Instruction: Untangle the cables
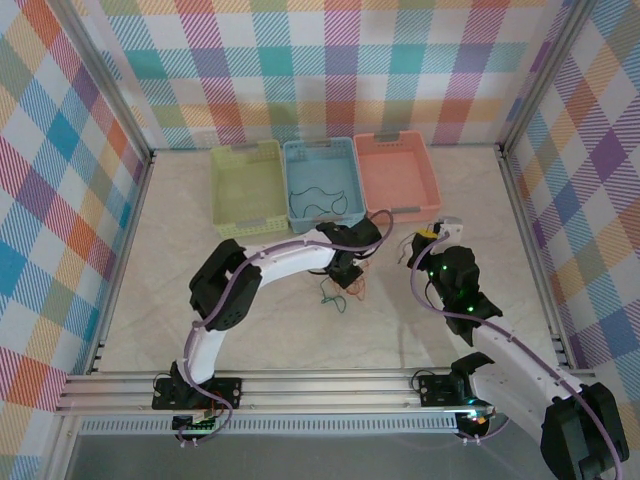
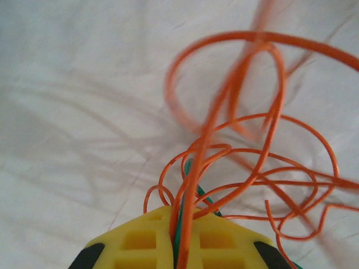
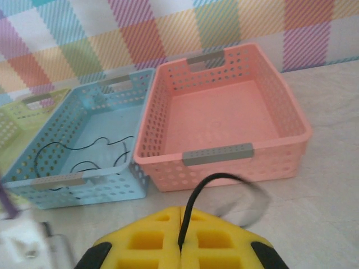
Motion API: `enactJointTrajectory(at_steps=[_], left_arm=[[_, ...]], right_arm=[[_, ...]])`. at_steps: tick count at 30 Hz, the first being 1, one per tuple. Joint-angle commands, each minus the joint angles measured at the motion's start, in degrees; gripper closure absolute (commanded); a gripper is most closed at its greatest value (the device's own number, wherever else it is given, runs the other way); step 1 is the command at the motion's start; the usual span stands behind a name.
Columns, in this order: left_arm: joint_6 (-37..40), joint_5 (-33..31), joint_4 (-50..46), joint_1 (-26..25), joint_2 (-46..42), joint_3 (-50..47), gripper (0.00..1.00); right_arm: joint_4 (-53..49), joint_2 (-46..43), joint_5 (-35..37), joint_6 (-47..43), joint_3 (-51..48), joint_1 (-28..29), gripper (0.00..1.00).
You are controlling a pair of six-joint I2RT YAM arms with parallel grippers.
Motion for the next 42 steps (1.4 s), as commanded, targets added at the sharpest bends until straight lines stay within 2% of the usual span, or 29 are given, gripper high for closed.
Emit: enactJointTrajectory(at_steps=[1, 6, 15, 24, 29, 32, 34, 42], left_arm=[[-4.97, -10.77, -1.97, -0.49, -5.98, -5.13, 1.00], [-7.85, -16.28, -1.45, 0.04, -9.83, -10.25, 1.00], [-7.73, -15.72, -0.54, 0.04, -11.32, -11.69, 1.00], [-8.88, -14.27, 9.07, 0.57, -24.96, -20.86, 1.00], [-10.36, -15.43, 13.96, 0.61, -31.33, -25.33, 1.00], [-11.20, -13.84, 17.44, 1.17, -35.03, -28.45, 1.00], [-11.48, -10.23, 20.22, 1.77, -36.73, -30.28, 1.00], [-11.74, -5.90, 22.04, 2.70, -36.47, -31.07, 1.00]], right_arm=[[-1.77, -0.90, 5.41, 0.72, -0.28, -0.31, 1.00], [-1.80, -0.46, 5.87, 1.29, -0.19, -0.40, 1.00], [2.03, 0.23, -2.67, 0.09, -0.48, -0.40, 1.00], [2.72, 0.52, -16.62, -0.12, 4.55, -0.40, 1.00], [1.99, 3.73, -21.21, 1.29, 9.30, -0.39, 1.00], [2.09, 8.34, -24.25, 2.53, 13.76, -0.31, 1.00], [2.24, 13.17, -27.19, 3.26, 18.53, -0.31, 1.00], [-0.02, 35.86, -32.56, 4.96, 40.38, 0.08, 1.00]])
